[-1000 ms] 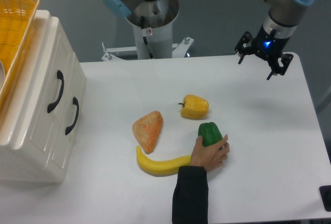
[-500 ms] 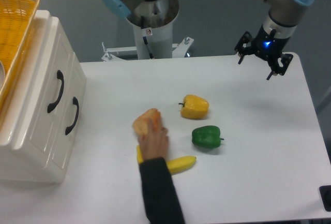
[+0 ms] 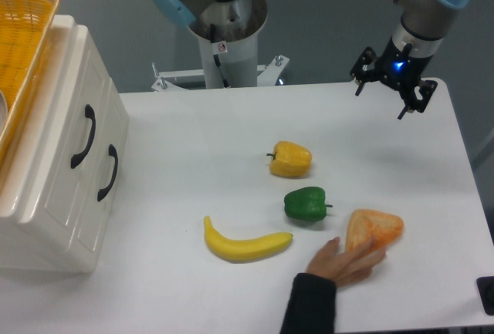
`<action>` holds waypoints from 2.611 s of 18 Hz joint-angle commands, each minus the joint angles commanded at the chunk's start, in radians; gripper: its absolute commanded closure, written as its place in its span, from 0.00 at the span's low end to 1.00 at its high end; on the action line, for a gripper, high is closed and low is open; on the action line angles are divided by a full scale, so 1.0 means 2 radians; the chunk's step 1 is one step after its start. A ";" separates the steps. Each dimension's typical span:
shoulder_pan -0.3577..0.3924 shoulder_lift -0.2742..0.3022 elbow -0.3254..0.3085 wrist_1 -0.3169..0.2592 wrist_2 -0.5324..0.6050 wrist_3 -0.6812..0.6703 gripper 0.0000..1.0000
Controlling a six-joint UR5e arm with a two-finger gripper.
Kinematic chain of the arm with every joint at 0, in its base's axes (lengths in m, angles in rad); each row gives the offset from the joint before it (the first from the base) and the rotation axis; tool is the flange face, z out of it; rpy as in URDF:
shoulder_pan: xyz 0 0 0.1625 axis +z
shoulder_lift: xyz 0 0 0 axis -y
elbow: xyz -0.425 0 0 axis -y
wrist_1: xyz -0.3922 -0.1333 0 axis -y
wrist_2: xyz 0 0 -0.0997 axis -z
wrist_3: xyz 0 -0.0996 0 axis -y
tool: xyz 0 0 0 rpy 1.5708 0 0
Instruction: Slide open the top white drawer
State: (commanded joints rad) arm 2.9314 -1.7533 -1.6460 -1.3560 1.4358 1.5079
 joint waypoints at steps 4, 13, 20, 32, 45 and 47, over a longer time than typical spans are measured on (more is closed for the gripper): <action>-0.001 -0.001 0.000 0.000 0.000 0.000 0.00; -0.005 0.000 0.002 0.000 -0.001 -0.002 0.00; -0.021 -0.002 -0.006 0.000 -0.005 -0.026 0.00; -0.110 -0.005 -0.010 -0.001 -0.032 -0.193 0.00; -0.249 -0.019 0.002 0.003 -0.045 -0.462 0.00; -0.267 -0.020 0.004 0.002 -0.045 -0.493 0.00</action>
State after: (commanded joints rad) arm 2.3978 -1.7932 -1.6383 -1.3529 1.3453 0.5219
